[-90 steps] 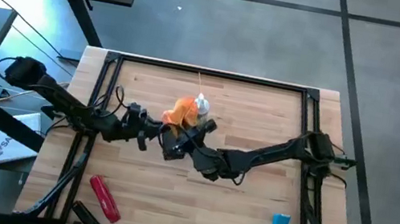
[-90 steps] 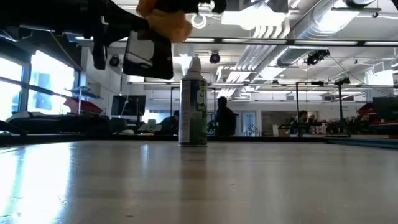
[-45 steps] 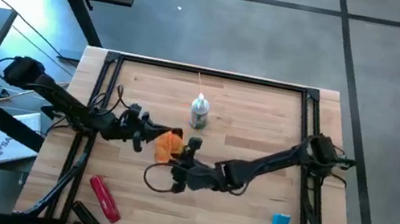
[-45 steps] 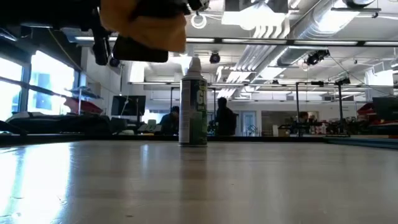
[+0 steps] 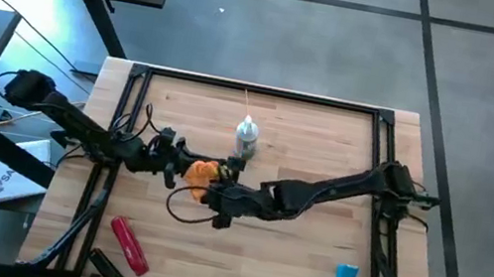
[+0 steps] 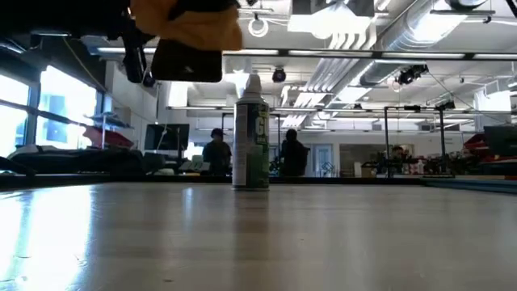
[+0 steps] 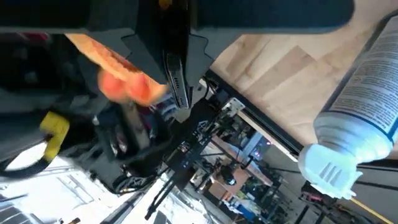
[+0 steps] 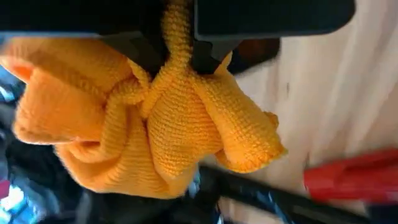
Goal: Apply microfiber cloth
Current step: Wipe the front and back of the black cellphone using the orange microfiber cloth
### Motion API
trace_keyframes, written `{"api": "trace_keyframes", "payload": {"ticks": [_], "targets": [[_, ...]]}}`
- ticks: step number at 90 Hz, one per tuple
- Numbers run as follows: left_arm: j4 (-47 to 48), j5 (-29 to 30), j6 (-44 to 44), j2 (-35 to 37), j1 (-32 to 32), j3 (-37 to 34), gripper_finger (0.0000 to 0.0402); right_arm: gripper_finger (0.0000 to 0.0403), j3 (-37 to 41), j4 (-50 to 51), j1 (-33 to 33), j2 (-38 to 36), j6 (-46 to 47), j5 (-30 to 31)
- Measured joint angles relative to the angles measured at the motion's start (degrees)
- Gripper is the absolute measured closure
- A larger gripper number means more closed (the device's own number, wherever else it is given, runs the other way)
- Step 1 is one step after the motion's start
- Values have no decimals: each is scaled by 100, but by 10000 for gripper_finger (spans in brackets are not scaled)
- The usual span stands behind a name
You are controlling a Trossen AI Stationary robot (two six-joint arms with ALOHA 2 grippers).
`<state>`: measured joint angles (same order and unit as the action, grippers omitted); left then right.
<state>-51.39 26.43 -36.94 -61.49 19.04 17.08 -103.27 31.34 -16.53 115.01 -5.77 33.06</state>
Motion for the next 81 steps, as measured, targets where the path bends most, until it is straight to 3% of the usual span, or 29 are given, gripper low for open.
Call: {"api": "trace_keyframes", "payload": {"ticks": [11, 20, 37, 56, 67, 81], "targets": [[53, -35, -1, -3, 2, 0, 389, 400, -472, 1494, -83, -1, 723, 41], [36, -133, -5, -4, 16, 0, 389, 400, -548, 1903, -161, -4, 1128, -226], [-110, -213, -68, -4, 27, 0, 389, 400, -23, 819, -181, -1, 895, -1051], [-234, -159, -170, 5, 104, 0, 389, 400, 497, -644, -53, 16, 54, -1355], [-316, -63, -142, 12, 152, 9, 389, 400, 357, -493, 24, 7, -295, -1185], [-312, -45, -93, 15, 154, 11, 389, 400, -201, 515, 52, -71, -407, -770]]}}
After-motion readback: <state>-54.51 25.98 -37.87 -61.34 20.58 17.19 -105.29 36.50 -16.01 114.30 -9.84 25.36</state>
